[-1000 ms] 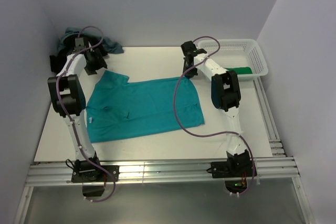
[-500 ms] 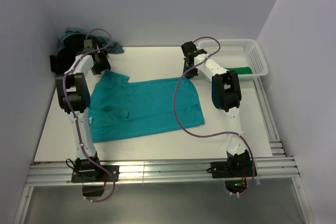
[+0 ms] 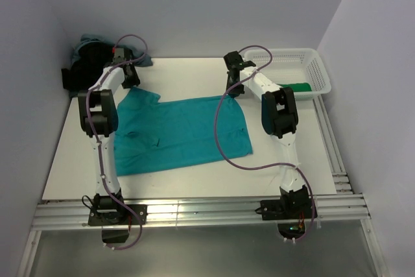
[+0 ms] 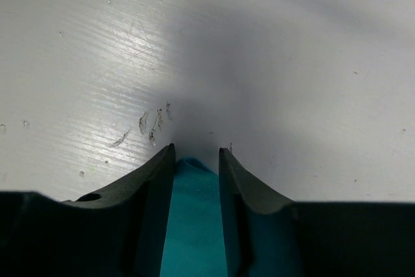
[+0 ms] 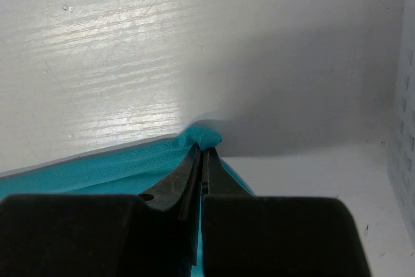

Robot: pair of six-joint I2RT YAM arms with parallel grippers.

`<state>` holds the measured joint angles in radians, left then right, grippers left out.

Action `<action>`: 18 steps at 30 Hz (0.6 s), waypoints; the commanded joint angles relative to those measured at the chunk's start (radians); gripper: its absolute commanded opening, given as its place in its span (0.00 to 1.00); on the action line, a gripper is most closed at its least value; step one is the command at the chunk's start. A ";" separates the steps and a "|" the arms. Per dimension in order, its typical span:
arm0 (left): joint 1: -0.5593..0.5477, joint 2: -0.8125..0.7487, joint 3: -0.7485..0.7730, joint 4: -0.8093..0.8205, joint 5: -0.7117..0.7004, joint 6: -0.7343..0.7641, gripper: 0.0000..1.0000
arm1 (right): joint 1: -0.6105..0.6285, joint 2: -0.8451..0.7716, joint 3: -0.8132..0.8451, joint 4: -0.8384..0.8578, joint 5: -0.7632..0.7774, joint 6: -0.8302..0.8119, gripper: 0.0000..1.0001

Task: Roll the t-shirts
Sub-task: Fold the tshirt

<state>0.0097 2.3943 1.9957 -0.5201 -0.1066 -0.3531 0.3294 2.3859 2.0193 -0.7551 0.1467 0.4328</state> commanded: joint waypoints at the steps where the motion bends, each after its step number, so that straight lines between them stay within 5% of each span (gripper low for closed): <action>1: -0.001 -0.003 0.020 0.000 -0.053 0.016 0.39 | 0.002 -0.036 -0.004 -0.029 -0.001 0.001 0.00; 7: -0.001 -0.027 -0.012 0.005 -0.077 0.020 0.36 | 0.002 -0.036 -0.010 -0.027 -0.001 0.004 0.00; 12: -0.001 -0.021 0.005 -0.009 -0.081 0.025 0.01 | 0.002 -0.036 -0.013 -0.029 -0.001 0.007 0.00; 18: -0.001 -0.032 0.009 -0.015 -0.056 0.017 0.00 | 0.002 -0.037 0.005 -0.030 -0.001 0.015 0.00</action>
<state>0.0093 2.3947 1.9911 -0.5232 -0.1715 -0.3355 0.3294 2.3859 2.0193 -0.7555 0.1463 0.4335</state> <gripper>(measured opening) 0.013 0.010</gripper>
